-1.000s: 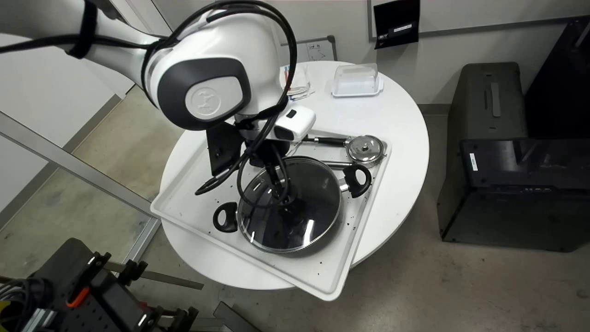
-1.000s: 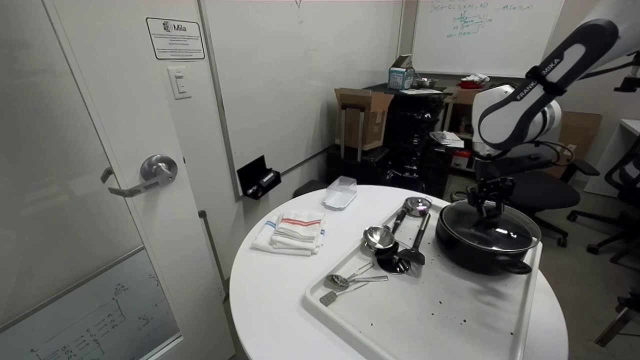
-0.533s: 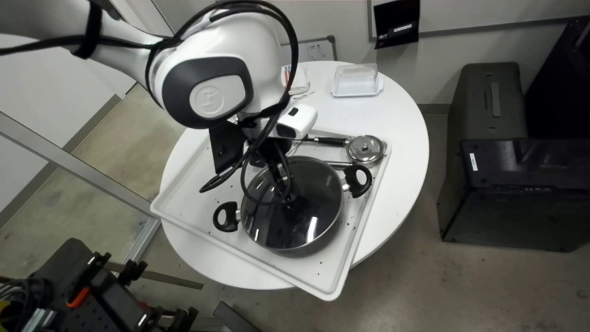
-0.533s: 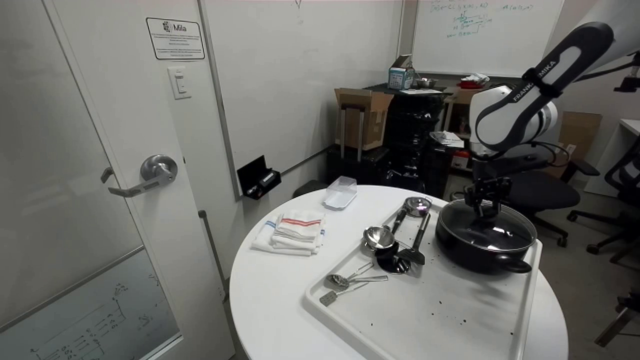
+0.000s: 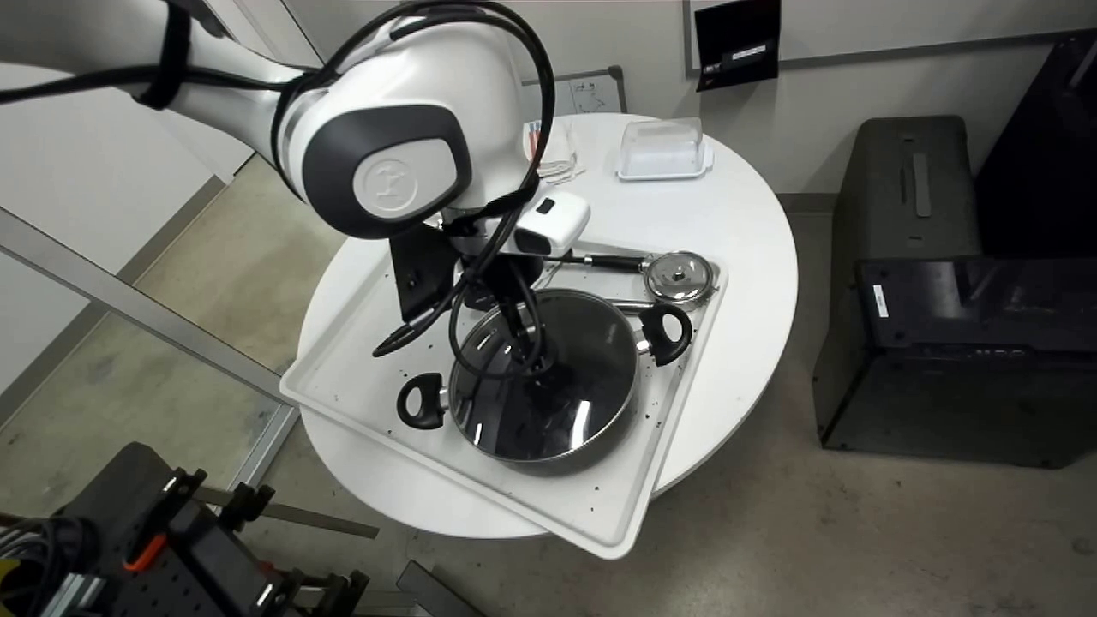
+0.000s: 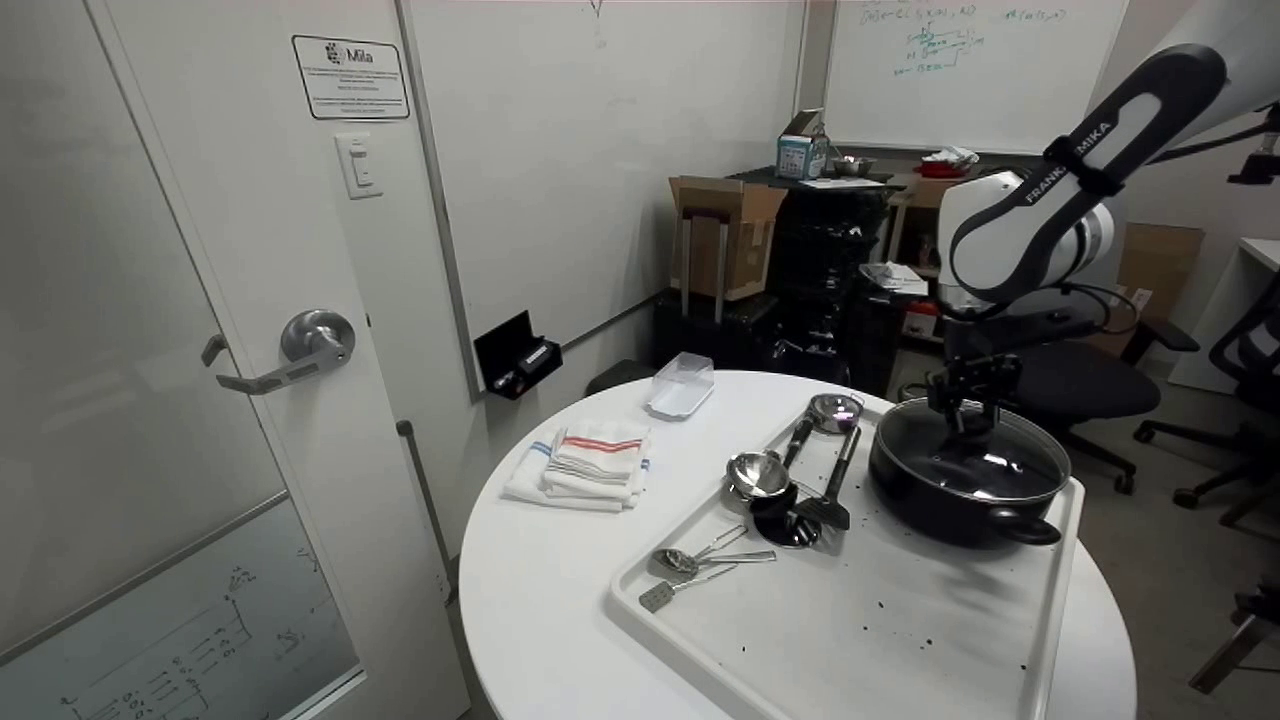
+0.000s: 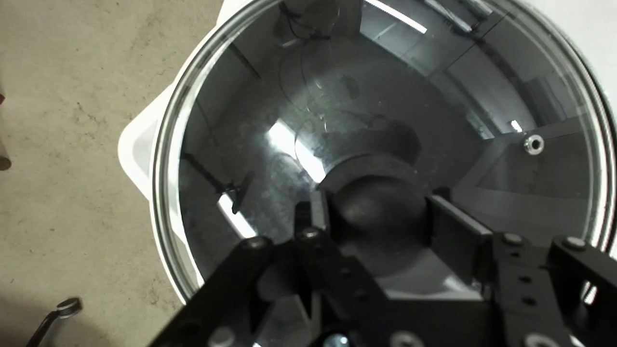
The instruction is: Pick up the lid from the table and put it on the pot
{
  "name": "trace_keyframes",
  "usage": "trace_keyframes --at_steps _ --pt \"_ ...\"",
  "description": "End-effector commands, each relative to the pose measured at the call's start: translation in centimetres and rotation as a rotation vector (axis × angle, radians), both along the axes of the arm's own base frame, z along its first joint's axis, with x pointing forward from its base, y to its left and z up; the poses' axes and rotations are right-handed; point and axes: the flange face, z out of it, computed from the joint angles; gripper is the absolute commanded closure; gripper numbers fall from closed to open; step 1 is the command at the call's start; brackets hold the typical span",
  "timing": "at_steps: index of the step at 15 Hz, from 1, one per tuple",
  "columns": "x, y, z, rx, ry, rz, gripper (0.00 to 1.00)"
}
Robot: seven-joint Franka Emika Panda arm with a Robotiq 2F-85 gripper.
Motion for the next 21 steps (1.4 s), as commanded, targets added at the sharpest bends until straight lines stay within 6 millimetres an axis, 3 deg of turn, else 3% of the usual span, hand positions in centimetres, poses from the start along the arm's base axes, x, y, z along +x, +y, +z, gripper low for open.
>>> trace_keyframes --at_steps 1,21 --pt "0.6 0.9 0.1 0.002 -0.047 0.004 0.74" --pt "-0.6 2.2 -0.1 0.029 -0.176 0.012 0.74"
